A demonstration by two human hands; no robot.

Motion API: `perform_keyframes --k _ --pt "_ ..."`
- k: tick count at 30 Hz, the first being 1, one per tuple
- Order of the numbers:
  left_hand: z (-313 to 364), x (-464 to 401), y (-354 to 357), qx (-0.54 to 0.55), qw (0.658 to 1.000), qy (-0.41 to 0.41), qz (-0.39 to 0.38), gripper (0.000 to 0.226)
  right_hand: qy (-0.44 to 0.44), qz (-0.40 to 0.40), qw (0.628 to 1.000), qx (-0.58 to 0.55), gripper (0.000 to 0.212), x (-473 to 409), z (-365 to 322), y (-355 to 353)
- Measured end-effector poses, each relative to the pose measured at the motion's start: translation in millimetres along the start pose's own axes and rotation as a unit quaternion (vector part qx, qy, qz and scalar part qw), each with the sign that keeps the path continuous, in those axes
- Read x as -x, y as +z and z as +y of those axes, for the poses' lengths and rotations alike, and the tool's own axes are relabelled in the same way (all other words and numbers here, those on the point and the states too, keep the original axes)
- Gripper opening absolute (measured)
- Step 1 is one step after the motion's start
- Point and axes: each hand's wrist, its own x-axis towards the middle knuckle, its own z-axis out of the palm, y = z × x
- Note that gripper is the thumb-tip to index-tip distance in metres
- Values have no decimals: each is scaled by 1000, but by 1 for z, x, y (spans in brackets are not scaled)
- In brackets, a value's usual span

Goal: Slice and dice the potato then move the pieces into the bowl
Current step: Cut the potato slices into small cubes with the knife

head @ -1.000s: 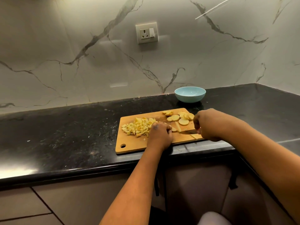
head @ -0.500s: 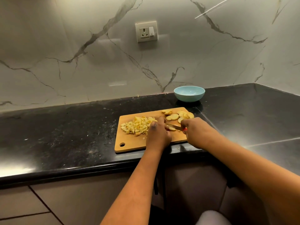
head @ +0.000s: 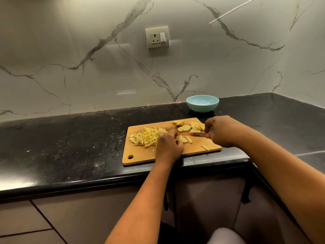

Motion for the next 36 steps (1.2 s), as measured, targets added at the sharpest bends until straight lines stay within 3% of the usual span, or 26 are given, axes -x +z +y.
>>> perform_keyframes --k 2,6,8,12,17,25,30,36 --pt "3 -1 0 -7 1000 -1 6 24 10 28 999 -20 25 -5 8 0" --pt "19 0 10 -81 996 -10 -19 61 23 37 999 -14 25 -14 16 7" --pt "29 -1 16 -109 993 -30 -27 68 25 35 999 -6 27 -18 18 12" --pt "42 -10 25 -140 987 -63 -47 58 28 34 999 -4 27 -21 21 14" --pt "40 -21 23 -110 991 -46 -66 29 29 39 999 -16 27 -23 26 10" --pt "15 -34 -11 1 986 -10 -167 32 19 28 998 -46 28 -26 23 16" --pt "10 -29 -13 -21 993 4 -113 41 13 20 999 -36 31 -25 15 22" --pt "7 -27 -6 -69 993 6 -93 30 15 -20 1000 8 33 -23 7 32"
